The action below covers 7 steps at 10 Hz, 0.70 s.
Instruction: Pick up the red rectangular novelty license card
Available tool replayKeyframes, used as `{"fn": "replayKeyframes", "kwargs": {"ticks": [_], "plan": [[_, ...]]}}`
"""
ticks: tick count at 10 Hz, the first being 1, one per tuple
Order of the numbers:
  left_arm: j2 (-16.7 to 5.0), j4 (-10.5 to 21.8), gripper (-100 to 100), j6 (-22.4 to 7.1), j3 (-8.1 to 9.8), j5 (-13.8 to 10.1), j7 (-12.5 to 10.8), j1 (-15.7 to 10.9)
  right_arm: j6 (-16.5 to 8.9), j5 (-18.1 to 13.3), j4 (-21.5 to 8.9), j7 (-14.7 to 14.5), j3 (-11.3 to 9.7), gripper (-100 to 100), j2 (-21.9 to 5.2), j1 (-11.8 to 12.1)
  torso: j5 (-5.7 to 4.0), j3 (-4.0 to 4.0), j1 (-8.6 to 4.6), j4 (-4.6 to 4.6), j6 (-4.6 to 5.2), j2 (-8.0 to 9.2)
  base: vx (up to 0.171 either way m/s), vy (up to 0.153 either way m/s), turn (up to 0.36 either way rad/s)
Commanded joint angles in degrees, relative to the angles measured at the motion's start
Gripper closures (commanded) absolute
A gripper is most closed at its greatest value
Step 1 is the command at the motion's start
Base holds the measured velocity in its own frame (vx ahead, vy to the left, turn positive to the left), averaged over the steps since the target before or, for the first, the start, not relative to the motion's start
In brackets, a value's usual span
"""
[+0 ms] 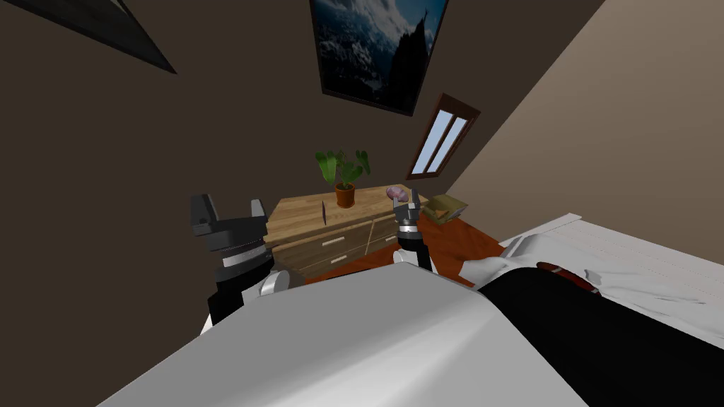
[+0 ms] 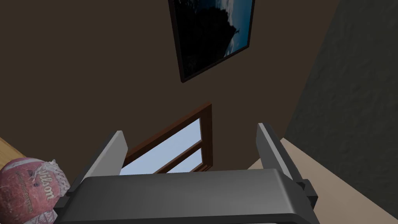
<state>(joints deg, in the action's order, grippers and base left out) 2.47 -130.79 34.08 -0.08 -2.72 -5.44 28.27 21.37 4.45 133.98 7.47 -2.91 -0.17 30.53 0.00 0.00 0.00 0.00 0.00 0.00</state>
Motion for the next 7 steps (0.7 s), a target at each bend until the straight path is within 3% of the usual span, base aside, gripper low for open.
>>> {"fn": "replayKeyframes", "kwargs": {"ticks": [1, 3, 7], "plan": [[-2.86, 0.92, -100, 0.26, -0.16, -0.04, -0.20, 0.23, 0.00, 0.00, 0.00, 0.00, 0.00, 0, 0.00, 0.00, 0.00, 0.00, 0.00, 0.00, 0.00, 0.00, -0.009, -0.017, -0.050], [-5.01, 1.83, -100, 0.54, -0.34, -0.07, -0.40, 0.48, 0.00, 0.00, 0.00, 0.00, -0.01, 0, 0.00, -0.01, -0.02, 0.04, -0.11, 0.01, 0.01, 0.07, -0.022, -0.035, -0.053], [-11.83, 6.08, -100, 1.98, -1.19, -0.28, -1.38, 1.77, 0.00, 0.00, 0.00, 0.00, 0.00, 0, 0.00, 0.00, -0.04, 0.09, -0.17, 0.03, 0.00, 0.15, -0.039, -0.048, -0.075]]}}
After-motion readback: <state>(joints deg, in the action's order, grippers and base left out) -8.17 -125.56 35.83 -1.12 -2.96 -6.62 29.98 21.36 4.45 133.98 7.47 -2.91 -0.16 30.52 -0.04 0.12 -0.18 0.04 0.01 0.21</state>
